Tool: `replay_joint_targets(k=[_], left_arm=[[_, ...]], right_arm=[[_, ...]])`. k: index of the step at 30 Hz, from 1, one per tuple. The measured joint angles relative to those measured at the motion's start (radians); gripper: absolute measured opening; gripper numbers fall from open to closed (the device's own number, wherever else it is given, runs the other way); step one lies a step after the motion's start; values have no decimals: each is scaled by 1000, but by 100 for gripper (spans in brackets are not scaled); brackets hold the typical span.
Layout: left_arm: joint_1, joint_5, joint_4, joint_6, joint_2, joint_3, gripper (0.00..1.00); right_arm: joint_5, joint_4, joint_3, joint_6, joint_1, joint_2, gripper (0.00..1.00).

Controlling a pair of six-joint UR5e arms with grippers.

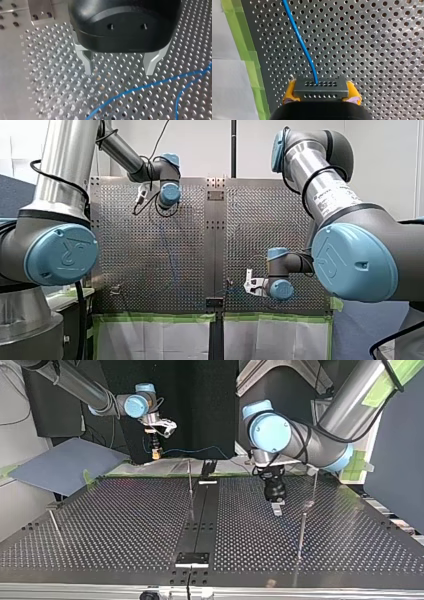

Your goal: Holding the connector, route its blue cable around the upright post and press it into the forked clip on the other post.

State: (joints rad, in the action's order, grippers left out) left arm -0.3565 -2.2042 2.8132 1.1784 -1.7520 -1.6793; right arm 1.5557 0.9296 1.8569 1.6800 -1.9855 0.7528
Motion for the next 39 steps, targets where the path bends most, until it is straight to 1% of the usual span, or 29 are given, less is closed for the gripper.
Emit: replay_joint_targets(k=[3, 8, 12, 17, 23, 29, 32, 36, 39], left_arm=[[3, -6, -7, -13, 0, 0, 100], [5, -1, -11, -39, -6, 0, 100], [6, 3, -12, -57, -28, 0, 100], [13, -4, -14, -76, -62, 3, 100], [33, -9, -22, -90, -75, 12, 100], [54, -5, -35, -116, -75, 23, 100], [72, -1, -37, -130, -75, 32, 100], [105, 17, -37, -160, -75, 37, 100], [121, 29, -37, -183, -76, 38, 100]], right_arm=[[0, 0, 0, 0, 0, 0, 0], [0, 3, 0, 0, 0, 0, 0], [0, 6, 0, 1, 0, 0, 0], [0, 9, 0, 1, 0, 0, 0], [0, 11, 0, 1, 0, 0, 0], [0, 13, 0, 1, 1, 0, 0], [0, 15, 0, 1, 3, 0, 0], [0, 19, 0, 2, 3, 0, 0], [0, 22, 0, 3, 4, 0, 0]])
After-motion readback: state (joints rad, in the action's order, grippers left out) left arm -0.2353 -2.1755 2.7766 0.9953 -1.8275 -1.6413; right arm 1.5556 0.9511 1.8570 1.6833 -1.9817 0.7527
